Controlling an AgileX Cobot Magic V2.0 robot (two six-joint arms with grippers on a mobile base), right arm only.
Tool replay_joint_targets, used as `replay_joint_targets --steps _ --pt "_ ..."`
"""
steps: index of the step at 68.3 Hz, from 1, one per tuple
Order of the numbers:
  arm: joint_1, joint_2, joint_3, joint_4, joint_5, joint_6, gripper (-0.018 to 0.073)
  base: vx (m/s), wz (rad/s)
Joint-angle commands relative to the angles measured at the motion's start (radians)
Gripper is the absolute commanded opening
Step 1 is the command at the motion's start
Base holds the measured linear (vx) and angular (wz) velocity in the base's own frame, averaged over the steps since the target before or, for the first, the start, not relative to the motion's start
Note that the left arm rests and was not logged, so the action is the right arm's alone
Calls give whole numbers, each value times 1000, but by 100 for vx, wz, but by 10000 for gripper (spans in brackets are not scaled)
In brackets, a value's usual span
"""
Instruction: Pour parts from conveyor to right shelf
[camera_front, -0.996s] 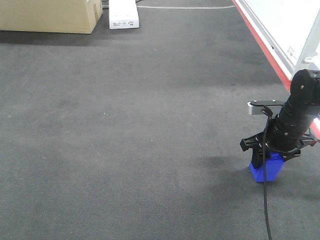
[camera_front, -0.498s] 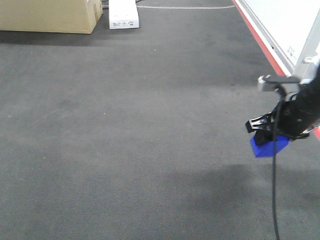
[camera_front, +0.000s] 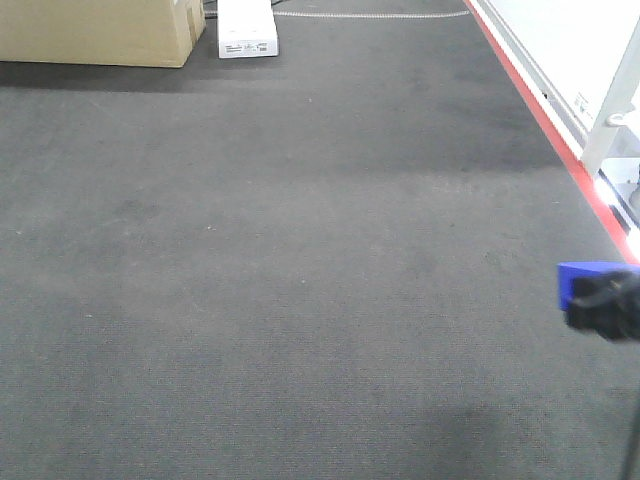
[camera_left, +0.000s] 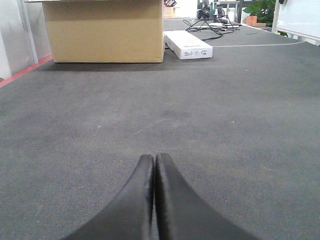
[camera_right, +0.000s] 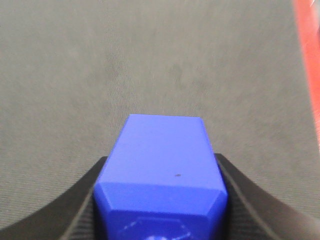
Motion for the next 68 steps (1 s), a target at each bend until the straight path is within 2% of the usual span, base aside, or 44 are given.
replay_joint_targets --steps 1,15,38,68 --pt "-1 -146 39 3 -107 -6 -6 0 0" --pt "-1 -392 133 1 -133 -10 -6 0 0" --pt "-1 -652 264 2 -146 -2 -6 0 0" --pt "-1 -695 283 2 -154 -1 -6 0 0"
